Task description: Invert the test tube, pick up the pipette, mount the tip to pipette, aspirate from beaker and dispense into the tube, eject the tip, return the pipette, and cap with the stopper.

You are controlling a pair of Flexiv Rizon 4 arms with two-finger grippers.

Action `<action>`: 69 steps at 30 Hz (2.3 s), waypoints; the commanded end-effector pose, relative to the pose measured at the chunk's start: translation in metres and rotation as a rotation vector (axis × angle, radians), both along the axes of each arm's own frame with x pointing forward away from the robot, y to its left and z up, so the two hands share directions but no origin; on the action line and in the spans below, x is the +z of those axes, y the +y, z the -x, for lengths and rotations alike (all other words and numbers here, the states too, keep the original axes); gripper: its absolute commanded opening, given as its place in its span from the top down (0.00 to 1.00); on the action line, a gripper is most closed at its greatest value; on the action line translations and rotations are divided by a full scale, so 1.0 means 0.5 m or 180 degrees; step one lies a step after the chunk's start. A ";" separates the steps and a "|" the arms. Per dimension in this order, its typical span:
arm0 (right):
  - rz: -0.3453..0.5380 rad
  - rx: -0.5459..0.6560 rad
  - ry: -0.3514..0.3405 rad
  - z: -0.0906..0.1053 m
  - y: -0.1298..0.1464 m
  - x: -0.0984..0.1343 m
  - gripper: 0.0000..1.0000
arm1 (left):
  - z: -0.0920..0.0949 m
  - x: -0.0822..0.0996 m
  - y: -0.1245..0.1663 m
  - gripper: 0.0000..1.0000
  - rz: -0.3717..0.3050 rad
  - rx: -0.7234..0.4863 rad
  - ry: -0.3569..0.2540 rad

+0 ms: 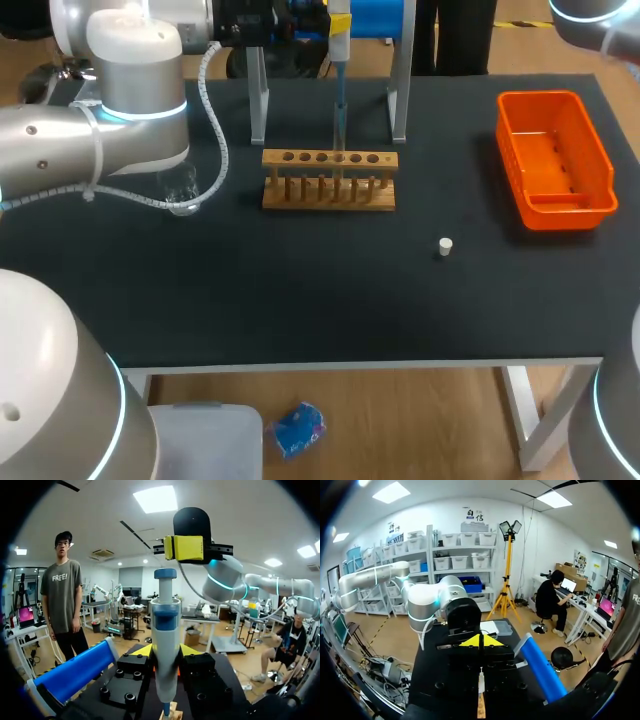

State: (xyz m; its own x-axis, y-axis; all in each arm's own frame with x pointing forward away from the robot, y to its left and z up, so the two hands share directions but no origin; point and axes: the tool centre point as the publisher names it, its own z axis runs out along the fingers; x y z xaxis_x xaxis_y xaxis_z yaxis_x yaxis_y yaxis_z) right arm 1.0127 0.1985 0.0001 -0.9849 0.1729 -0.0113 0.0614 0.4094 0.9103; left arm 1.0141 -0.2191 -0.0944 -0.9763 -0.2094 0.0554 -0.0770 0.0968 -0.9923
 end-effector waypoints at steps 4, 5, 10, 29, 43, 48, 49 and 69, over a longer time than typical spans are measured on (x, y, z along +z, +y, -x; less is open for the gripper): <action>0.0023 0.0007 0.0020 -0.017 0.008 -0.004 1.00 | 0.000 0.000 -0.001 1.00 -0.0001 0.0003 -0.0002; 0.0027 0.0003 0.0025 -0.017 0.007 -0.006 1.00 | 0.000 0.000 -0.001 1.00 -0.0001 0.0003 -0.0002; 0.0035 -0.0022 0.0059 -0.018 0.000 -0.017 1.00 | 0.000 0.000 -0.001 1.00 -0.0001 0.0003 -0.0002; 0.0077 -0.0023 0.0115 -0.015 -0.003 -0.036 1.00 | 0.000 0.000 -0.001 1.00 -0.0001 0.0003 -0.0002; 0.0117 -0.0005 0.0176 -0.010 0.003 -0.059 1.00 | 0.000 0.000 -0.001 1.00 -0.0001 0.0003 -0.0002; 0.0118 -0.0010 0.0200 -0.009 0.003 -0.066 1.00 | 0.000 0.000 -0.001 1.00 -0.0001 0.0003 -0.0002; 0.0118 -0.0010 0.0204 -0.008 0.003 -0.068 1.00 | 0.000 0.000 -0.001 1.00 -0.0001 0.0003 -0.0002; 0.0076 -0.0022 0.0189 -0.003 -0.002 -0.050 1.00 | 0.000 0.000 -0.001 1.00 -0.0001 0.0003 -0.0002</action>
